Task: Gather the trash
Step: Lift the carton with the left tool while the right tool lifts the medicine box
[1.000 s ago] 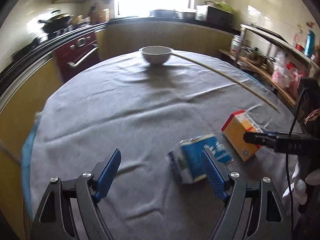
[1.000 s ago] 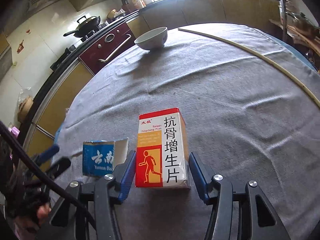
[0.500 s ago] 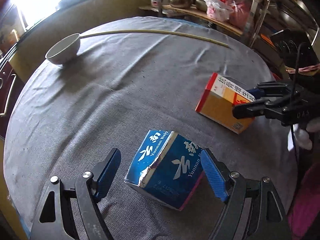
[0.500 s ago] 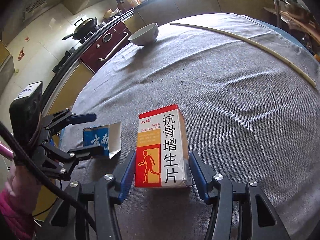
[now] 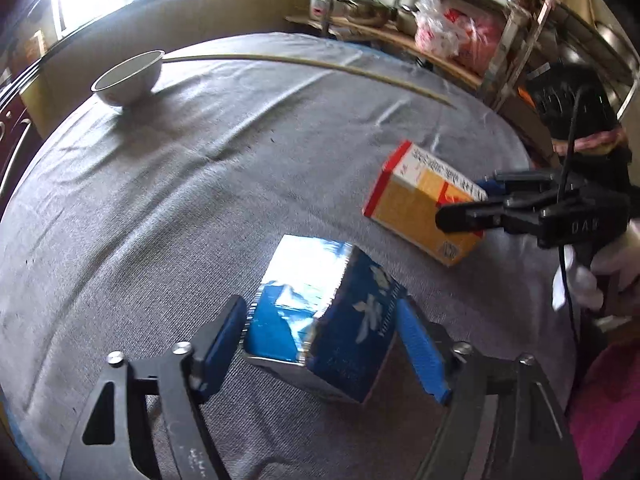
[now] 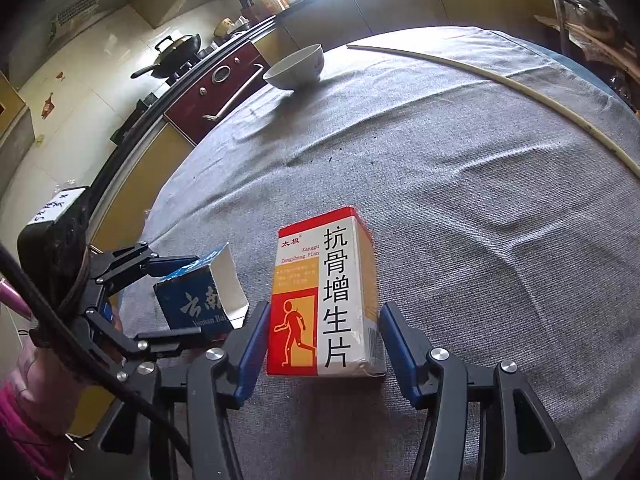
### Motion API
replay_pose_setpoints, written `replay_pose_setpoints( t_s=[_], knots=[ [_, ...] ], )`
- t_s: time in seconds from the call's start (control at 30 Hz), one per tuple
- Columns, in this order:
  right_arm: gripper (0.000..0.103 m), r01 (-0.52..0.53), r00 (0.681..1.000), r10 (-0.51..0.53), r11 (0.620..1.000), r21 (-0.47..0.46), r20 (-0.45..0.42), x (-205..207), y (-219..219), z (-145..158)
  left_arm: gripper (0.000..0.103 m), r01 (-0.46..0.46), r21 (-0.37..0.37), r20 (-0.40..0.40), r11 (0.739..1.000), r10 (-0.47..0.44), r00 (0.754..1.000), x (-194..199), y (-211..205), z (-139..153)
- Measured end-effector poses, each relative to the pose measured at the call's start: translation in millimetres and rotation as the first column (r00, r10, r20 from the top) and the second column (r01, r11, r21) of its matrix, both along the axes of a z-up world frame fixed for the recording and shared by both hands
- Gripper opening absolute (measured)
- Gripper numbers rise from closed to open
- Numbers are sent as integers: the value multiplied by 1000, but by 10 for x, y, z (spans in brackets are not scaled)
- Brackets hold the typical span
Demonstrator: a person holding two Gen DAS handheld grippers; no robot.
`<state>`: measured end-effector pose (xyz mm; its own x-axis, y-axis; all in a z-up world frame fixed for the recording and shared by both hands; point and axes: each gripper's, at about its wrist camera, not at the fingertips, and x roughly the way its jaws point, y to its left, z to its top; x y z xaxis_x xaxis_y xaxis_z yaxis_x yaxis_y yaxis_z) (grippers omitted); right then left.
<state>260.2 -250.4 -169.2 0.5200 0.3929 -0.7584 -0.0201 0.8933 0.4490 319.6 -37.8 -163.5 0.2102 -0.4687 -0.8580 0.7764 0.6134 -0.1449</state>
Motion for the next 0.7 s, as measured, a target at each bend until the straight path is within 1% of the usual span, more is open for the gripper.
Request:
replay_pose_setpoints(
  t_s=[0.07,0.1,0.2,0.23,0.27,0.33,0.43,0.53,0.63,0.7],
  knots=[
    [58,1,1000,-1,1000,-4,4,-48,-11,8,70,-55,-7,4,998,55,998,-19,-1,12],
    [58,2,1000,-2,1000,-5,5,-76,-18,10,68,-71,-8,21,997,71,997,-55,-9,26],
    [58,13,1000,-13,1000,6,-2,-152,-70,22,62,-107,7,63,994,106,992,-158,-34,67],
    [58,18,1000,-18,1000,8,-5,-185,-93,26,57,-120,5,73,993,120,990,-198,-38,95],
    [58,23,1000,-23,1000,8,-6,-219,-119,25,54,-134,3,78,991,133,988,-250,-48,128],
    [58,31,999,-31,999,9,-10,-305,-166,24,51,-158,8,75,987,157,985,-311,-64,154],
    [58,42,999,-42,999,6,-11,-446,-231,32,51,-188,21,104,982,185,977,-462,-104,195],
    [58,52,999,-52,999,10,-13,-577,-295,33,51,-212,-14,73,977,213,974,-540,-74,256],
    [58,54,998,-54,999,9,-13,-667,-333,38,51,-251,-38,87,967,253,964,-577,-15,334],
    [58,53,999,-53,999,8,-12,-691,-334,40,57,-269,-31,90,963,270,959,-564,14,353]
  ],
)
